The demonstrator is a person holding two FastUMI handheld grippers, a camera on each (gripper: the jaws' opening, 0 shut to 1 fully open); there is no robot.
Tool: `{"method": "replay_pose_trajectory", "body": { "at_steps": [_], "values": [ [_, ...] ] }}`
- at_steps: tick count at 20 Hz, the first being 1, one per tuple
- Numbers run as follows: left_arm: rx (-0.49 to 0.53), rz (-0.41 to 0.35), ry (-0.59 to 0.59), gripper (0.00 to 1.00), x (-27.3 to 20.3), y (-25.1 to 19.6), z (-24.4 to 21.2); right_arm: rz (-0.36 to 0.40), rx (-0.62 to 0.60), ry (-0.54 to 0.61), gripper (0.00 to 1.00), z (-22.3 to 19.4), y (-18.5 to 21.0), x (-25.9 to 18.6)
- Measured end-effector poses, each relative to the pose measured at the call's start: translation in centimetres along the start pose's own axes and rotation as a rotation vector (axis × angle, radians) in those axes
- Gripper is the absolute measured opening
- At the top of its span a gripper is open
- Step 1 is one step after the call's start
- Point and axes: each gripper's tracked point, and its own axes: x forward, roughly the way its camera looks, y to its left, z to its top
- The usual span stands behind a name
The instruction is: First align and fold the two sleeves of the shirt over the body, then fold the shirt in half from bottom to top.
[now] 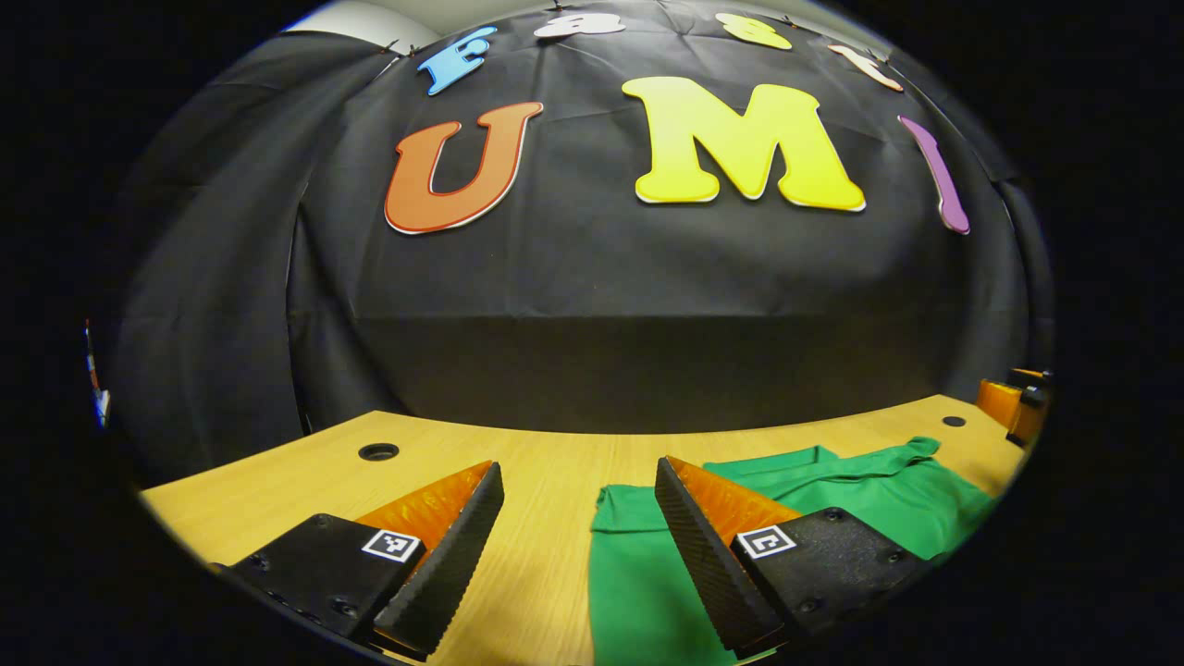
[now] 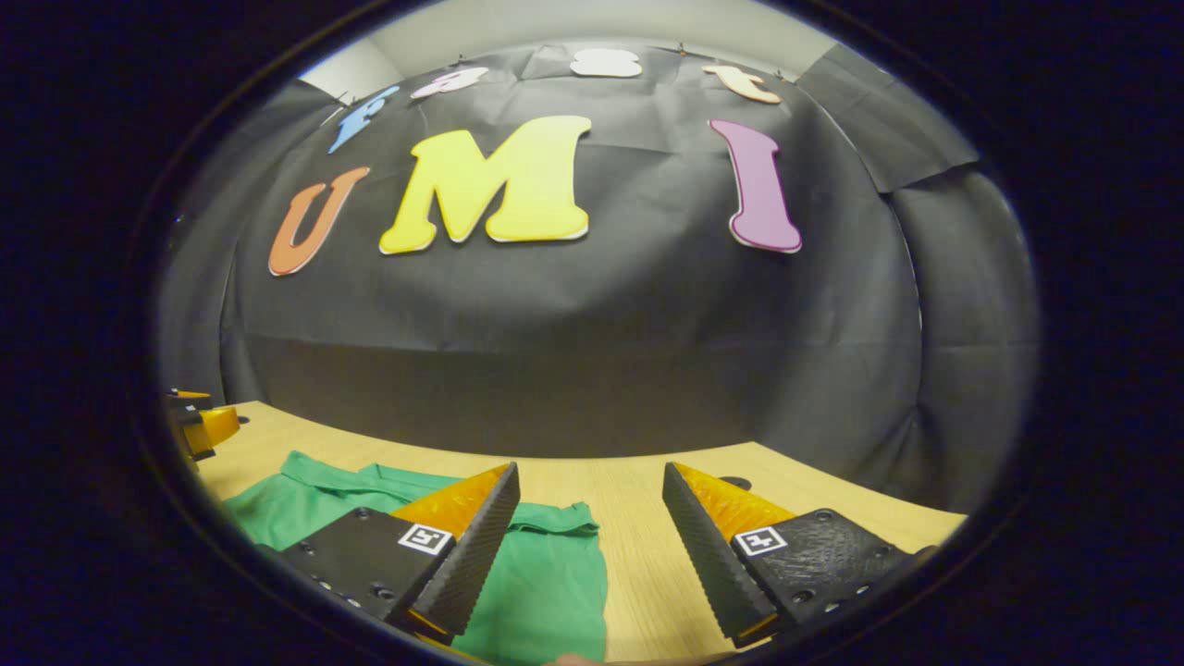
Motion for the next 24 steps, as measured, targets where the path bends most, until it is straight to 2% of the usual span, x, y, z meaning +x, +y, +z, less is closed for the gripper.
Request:
{"method": "replay_pose_trajectory", "body": {
  "at_steps": [2,5,8,10,14,15,17,20,22,24],
  "values": [
    [-0.017,-0.012,0.008,1.0,-2.3,-0.6,-0.5,0.025,-0.041,-0.013,0.95,-0.3,0.9,-2.1],
    [0.027,-0.008,0.049,1.0,-5.1,-0.8,-2.0,0.059,-0.078,-0.013,0.97,-0.7,1.7,-5.7],
    [-0.011,-0.037,0.092,1.0,-8.5,-1.8,-2.8,0.073,-0.075,-0.045,0.97,0.4,1.9,-9.4],
    [0.012,-0.04,0.113,1.0,-10.8,-2.3,-2.8,0.115,-0.086,-0.049,0.97,0.8,2.9,-11.4],
    [0.02,-0.037,0.055,1.0,-16.2,-3.0,0.7,0.13,-0.096,-0.052,0.95,3.4,3.1,-16.1],
    [0.014,-0.035,0.046,1.0,-17.7,-3.1,1.8,0.14,-0.099,-0.058,0.97,4.5,3.3,-17.7],
    [0.019,-0.044,0.036,1.0,-20.7,-3.4,3.8,0.12,-0.139,-0.056,0.95,5.8,2.0,-20.9],
    [0.021,-0.048,0.005,1.0,-25.2,-3.4,7.4,0.138,-0.171,-0.002,0.95,6.6,1.3,-25.4],
    [-0.006,-0.058,-0.011,1.0,-27.7,-3.8,9.0,0.168,-0.139,0.044,0.95,7.2,0.8,-27.9],
    [-0.03,-0.077,-0.055,1.0,-30.0,-4.4,11.3,0.18,-0.124,0.019,0.97,8.9,-0.2,-29.9]
  ]
}}
